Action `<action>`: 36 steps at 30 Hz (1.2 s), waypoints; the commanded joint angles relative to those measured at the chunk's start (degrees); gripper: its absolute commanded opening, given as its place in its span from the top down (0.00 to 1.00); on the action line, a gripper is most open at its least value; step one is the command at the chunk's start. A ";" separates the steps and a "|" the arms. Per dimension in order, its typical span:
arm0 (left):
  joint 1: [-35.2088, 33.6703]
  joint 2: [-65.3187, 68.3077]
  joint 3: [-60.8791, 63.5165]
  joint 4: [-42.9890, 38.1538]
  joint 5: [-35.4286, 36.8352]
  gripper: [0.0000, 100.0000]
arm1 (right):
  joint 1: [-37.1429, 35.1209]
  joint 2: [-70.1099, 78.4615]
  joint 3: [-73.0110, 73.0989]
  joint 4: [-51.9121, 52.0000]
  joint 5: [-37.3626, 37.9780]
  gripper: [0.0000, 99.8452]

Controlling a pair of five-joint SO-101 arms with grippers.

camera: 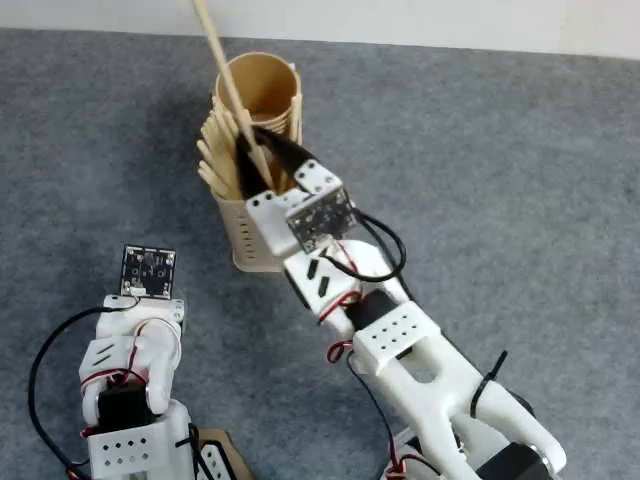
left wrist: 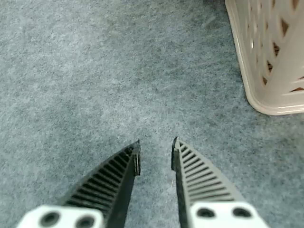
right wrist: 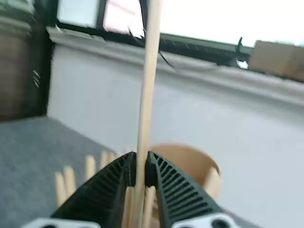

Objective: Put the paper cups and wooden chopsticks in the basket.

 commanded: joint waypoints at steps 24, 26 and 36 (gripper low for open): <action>0.75 -0.40 0.66 -2.20 -0.44 0.87 | 9.45 -16.57 -22.20 64.04 -15.03 0.89; 0.75 -0.40 0.66 -2.20 -0.44 0.87 | 10.77 -13.58 -29.23 79.08 -17.85 0.89; 0.75 -0.40 0.66 -2.02 -0.44 0.87 | 11.56 7.96 -25.71 100.09 -6.77 0.89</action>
